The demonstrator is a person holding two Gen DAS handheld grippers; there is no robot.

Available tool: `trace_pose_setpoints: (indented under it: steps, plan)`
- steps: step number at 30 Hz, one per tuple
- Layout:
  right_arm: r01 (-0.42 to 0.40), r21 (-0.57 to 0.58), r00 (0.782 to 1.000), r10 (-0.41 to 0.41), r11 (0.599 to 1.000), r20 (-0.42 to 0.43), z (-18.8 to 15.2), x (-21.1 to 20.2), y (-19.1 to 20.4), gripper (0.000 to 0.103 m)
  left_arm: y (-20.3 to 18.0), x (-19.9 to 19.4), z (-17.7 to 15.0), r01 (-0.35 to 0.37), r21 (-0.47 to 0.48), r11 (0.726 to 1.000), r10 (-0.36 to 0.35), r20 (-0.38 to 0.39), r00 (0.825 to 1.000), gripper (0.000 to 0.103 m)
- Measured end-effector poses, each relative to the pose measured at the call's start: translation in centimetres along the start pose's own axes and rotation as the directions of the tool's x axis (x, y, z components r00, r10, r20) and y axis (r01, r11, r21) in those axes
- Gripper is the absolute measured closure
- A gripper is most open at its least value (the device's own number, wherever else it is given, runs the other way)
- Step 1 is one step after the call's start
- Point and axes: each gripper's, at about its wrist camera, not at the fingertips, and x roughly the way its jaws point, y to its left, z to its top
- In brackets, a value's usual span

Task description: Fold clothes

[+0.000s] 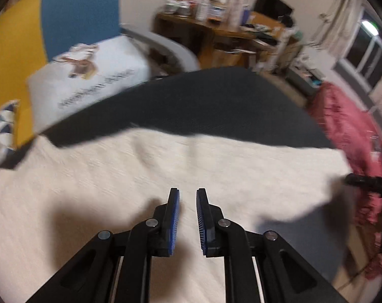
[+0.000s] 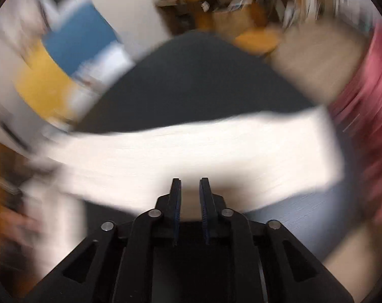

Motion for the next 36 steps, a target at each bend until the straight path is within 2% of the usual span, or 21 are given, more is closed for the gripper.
trace_pose_setpoints:
  steps: [1, 2, 3, 4, 6, 10, 12, 15, 18, 20, 21, 23, 25, 27, 29, 31, 33, 35, 36]
  plan:
    - [-0.113, 0.066, 0.993, 0.114, 0.991, -0.007, -0.7, 0.3, 0.1, 0.067, -0.3, -0.2, -0.5, 0.010, 0.000, 1.000, -0.010, -0.007, 1.000, 0.090]
    - [-0.152, 0.086, 0.988, 0.155, 0.985, -0.025, -1.4, 1.1, 0.9, 0.054, -0.6, -0.2, -0.9, 0.018, 0.003, 1.000, -0.017, -0.013, 1.000, 0.090]
    - [-0.162, 0.087, 0.985, 0.167, 0.983, -0.051, -2.1, 2.1, 1.9, 0.051, -0.6, -0.3, -1.4, 0.024, -0.006, 1.000, -0.024, -0.021, 0.999, 0.090]
    - [-0.134, 0.047, 0.989, 0.136, 0.990, -0.053, -2.8, 2.8, 3.4, 0.051, -0.5, -0.3, -2.0, 0.031, -0.019, 0.999, -0.032, -0.029, 0.999, 0.090]
    - [-0.016, -0.108, 1.000, 0.013, 0.994, -0.022, -3.3, 4.1, 6.8, 0.051, -0.3, -0.6, -3.0, 0.051, -0.039, 0.998, -0.052, -0.037, 0.998, 0.090]
    - [0.107, -0.288, 0.993, -0.119, 0.952, -0.026, -3.0, 6.8, 9.2, 0.051, -1.1, -1.5, -4.3, 0.107, -0.008, 0.994, -0.107, -0.028, 0.994, 0.090]
    - [0.165, -0.374, 0.983, -0.185, 0.913, -0.019, -2.9, 8.1, 10.4, 0.051, -1.8, -1.3, -4.3, 0.134, 0.005, 0.991, -0.133, -0.031, 0.991, 0.090]
    - [0.244, -0.497, 0.960, -0.280, 0.833, 0.003, -2.7, 10.2, 12.3, 0.051, -3.3, -0.5, -4.4, 0.163, 0.042, 0.986, -0.160, -0.052, 0.986, 0.090]
    - [0.314, -0.608, 0.929, -0.368, 0.730, 0.038, -2.4, 12.2, 14.1, 0.051, -4.7, 1.6, -4.9, 0.178, 0.088, 0.980, -0.164, -0.144, 0.976, 0.090]
    - [0.354, -0.673, 0.904, -0.422, 0.649, 0.068, -2.3, 13.5, 15.3, 0.051, -5.0, 2.0, -5.6, 0.188, 0.116, 0.975, -0.168, -0.163, 0.972, 0.090]
    - [0.350, -0.650, 0.911, -0.407, 0.675, 0.068, -2.2, 12.9, 14.7, 0.051, -5.0, 1.8, -5.8, 0.200, 0.128, 0.971, -0.178, -0.167, 0.970, 0.091]
    - [0.315, -0.552, 0.938, -0.340, 0.772, 0.060, -1.9, 10.6, 12.3, 0.049, -5.0, 1.5, -6.1, 0.219, 0.142, 0.965, -0.193, -0.175, 0.965, 0.090]
    - [0.270, -0.446, 0.960, -0.271, 0.853, 0.061, -1.7, 8.3, 9.9, 0.049, -4.5, 1.1, -6.0, 0.234, 0.113, 0.966, -0.212, -0.180, 0.961, 0.090]
    - [0.214, -0.333, 0.977, -0.202, 0.918, 0.071, -1.4, 6.0, 7.5, 0.049, -3.8, 0.6, -5.8, 0.244, 0.070, 0.967, -0.229, -0.170, 0.958, 0.090]
    - [0.149, -0.215, 0.987, -0.133, 0.965, 0.090, -1.2, 3.7, 5.1, 0.049, -2.9, 0.1, -5.5, 0.245, 0.022, 0.969, -0.239, -0.150, 0.959, 0.090]
    - [0.077, -0.096, 0.991, -0.066, 0.992, 0.117, -0.9, 1.4, 2.7, 0.049, -1.6, -1.1, -5.1, 0.247, -0.020, 0.969, -0.248, -0.107, 0.963, 0.090]
    - [-0.001, 0.022, 0.989, -0.002, 1.000, 0.151, -0.7, -0.9, 0.4, 0.047, -0.6, -2.6, -5.6, 0.249, -0.045, 0.967, -0.252, -0.064, 0.966, 0.090]
    - [-0.083, 0.136, 0.980, 0.056, 0.987, 0.192, -0.4, -3.2, -2.0, 0.047, 0.5, -4.0, -6.4, 0.243, -0.072, 0.967, -0.246, -0.031, 0.969, 0.090]
    - [-0.103, 0.207, 0.973, 0.055, 0.973, 0.224, -1.2, -4.2, -3.9, 0.047, 1.1, -4.5, -6.7, 0.237, -0.087, 0.968, -0.240, -0.018, 0.971, 0.090]
